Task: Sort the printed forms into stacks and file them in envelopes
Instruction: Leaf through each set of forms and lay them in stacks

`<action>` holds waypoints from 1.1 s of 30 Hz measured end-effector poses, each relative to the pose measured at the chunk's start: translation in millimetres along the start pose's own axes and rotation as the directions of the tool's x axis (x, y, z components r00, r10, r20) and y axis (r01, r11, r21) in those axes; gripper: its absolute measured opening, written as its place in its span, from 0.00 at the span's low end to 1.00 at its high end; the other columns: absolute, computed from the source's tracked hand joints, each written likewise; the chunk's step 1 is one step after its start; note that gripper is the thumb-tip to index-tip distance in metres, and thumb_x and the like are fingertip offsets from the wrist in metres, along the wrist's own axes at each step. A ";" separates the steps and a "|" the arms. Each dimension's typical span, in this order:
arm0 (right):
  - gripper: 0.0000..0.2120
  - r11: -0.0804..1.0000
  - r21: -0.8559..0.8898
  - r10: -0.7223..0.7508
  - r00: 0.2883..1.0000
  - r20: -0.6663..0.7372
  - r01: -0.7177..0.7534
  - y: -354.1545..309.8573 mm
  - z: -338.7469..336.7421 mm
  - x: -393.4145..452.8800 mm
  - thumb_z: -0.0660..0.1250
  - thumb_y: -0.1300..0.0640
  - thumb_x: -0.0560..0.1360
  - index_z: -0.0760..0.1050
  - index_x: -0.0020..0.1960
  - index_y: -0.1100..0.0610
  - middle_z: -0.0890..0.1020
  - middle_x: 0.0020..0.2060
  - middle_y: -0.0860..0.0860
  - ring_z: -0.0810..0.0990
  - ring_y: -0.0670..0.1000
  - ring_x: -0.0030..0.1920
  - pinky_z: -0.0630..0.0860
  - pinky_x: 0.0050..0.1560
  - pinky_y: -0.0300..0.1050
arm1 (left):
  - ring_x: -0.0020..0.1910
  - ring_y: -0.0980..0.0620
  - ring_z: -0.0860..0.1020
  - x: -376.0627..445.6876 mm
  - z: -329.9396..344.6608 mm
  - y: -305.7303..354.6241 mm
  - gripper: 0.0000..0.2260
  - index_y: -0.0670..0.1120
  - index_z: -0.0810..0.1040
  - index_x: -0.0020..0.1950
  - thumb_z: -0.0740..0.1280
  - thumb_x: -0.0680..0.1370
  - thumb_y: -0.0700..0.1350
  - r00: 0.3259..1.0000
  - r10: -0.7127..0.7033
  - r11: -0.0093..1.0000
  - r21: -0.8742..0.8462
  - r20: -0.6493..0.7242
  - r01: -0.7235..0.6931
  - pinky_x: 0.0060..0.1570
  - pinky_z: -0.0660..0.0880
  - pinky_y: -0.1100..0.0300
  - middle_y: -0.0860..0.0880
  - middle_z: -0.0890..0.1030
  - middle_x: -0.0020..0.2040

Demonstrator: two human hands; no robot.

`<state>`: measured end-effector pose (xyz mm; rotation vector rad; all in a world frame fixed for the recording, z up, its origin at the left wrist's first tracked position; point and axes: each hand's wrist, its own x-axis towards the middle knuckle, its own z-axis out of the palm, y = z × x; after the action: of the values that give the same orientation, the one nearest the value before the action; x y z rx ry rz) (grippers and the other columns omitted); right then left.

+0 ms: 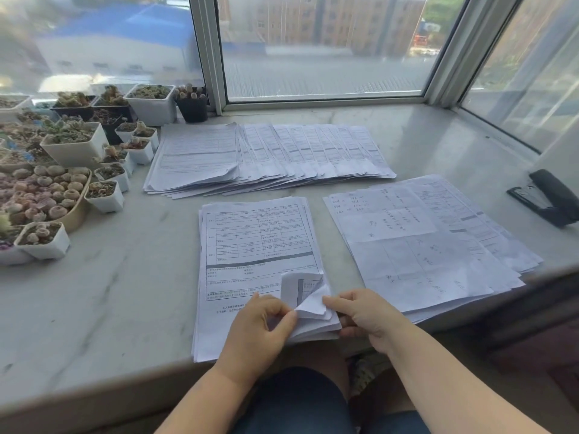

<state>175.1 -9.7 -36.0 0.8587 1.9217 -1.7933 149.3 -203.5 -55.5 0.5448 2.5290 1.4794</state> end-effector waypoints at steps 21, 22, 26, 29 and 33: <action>0.10 1.000 -0.002 0.019 0.999 -0.030 -0.019 2.7 1.5 1.2 0.71 0.53 0.76 0.82 0.46 0.60 0.84 0.33 0.50 0.82 0.45 0.30 0.77 0.31 0.38 | 0.35 0.56 0.74 0.6 3.4 -9.8 0.12 0.49 0.73 0.34 0.70 0.75 0.50 0.992 -0.004 0.999 0.054 -0.124 0.011 0.35 0.67 0.68 0.55 0.76 0.31; 0.09 1.000 -0.008 0.014 0.999 -0.029 -0.014 2.3 1.0 -0.4 0.70 0.53 0.76 0.81 0.46 0.60 0.84 0.34 0.50 0.82 0.46 0.31 0.77 0.32 0.39 | 0.34 0.57 0.74 1.1 3.0 -9.8 0.12 0.50 0.72 0.34 0.69 0.76 0.50 0.991 -0.008 0.999 0.042 -0.136 0.013 0.33 0.67 0.69 0.56 0.75 0.30; 0.09 0.878 -0.425 -0.358 0.892 -0.275 0.222 -6.3 -9.3 -0.4 0.69 0.54 0.75 0.78 0.38 0.58 0.79 0.28 0.47 0.78 0.47 0.28 0.74 0.33 0.39 | 0.31 0.59 0.72 1.2 1.1 -8.4 0.13 0.51 0.71 0.34 0.68 0.76 0.50 0.992 -0.009 1.000 -0.005 -0.123 0.008 0.32 0.67 0.70 0.58 0.75 0.31; 0.19 0.982 -0.131 -0.158 0.976 -0.150 0.139 -28.5 -5.0 -2.0 0.62 0.45 0.79 0.79 0.44 0.61 0.83 0.30 0.52 0.79 0.48 0.26 0.75 0.28 0.40 | 0.33 0.57 0.73 0.5 -0.6 -7.1 0.11 0.49 0.72 0.35 0.68 0.76 0.48 0.992 -0.012 1.000 -0.028 -0.124 0.009 0.32 0.67 0.69 0.56 0.76 0.32; 0.35 0.981 -0.042 0.195 0.977 0.088 -0.192 -38.7 13.3 2.3 0.59 0.30 0.73 0.77 0.58 0.61 0.85 0.46 0.59 0.85 0.54 0.41 0.81 0.37 0.45 | 0.45 0.62 0.78 -3.3 -6.7 -5.6 0.07 0.49 0.71 0.44 0.69 0.76 0.44 1.000 -0.011 0.990 -0.138 0.010 0.012 0.46 0.70 0.70 0.60 0.81 0.41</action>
<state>146.3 -22.5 -9.8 0.9021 1.7415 -1.6533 148.9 -212.6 -57.1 0.5131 2.3952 1.6292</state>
